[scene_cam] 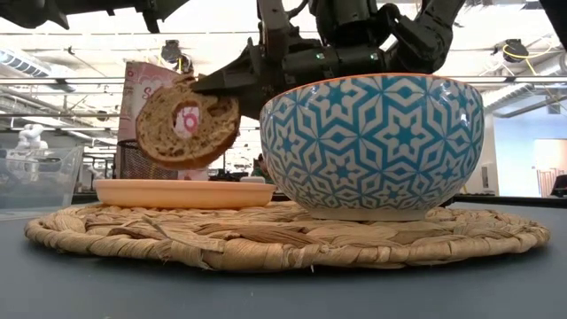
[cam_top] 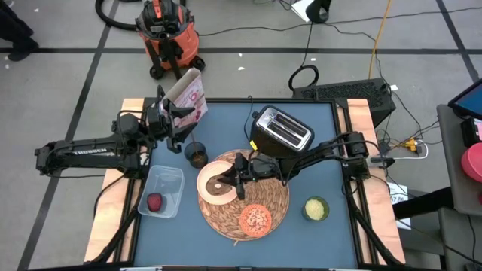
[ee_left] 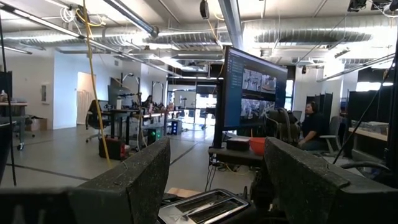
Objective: Arrange a breakfast setting
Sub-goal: Put the toasted bagel on the white plate
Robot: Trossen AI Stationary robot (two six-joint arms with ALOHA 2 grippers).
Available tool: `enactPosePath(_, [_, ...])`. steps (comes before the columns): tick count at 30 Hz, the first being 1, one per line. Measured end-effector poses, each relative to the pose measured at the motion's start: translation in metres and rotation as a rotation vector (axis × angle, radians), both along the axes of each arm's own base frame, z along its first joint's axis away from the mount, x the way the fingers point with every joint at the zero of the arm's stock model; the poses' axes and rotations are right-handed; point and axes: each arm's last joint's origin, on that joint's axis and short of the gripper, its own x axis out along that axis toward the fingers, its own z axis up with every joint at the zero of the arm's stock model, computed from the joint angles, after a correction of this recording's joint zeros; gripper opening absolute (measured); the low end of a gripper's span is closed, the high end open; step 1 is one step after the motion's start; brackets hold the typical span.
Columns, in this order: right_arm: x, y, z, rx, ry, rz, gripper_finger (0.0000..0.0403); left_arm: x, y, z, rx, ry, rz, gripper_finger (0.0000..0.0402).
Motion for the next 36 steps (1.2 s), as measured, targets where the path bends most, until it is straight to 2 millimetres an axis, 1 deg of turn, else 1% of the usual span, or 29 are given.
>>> enactPosePath(4, [0.0,-0.002,0.001,-0.004,-0.002,-0.008,0.007,0.0,0.0,0.0,0.0,0.0,0.0,0.0266])
enactPosePath(9, [0.0,-0.006,-0.004,-0.006,0.054,-0.018,0.007,0.0,0.0,0.0,0.0,0.001,0.0,0.0266])
enactPosePath(36, [-0.002,-0.006,-0.01,-0.033,0.109,-0.014,0.007,0.0,0.0,-0.001,-0.001,0.006,0.0,0.0266])
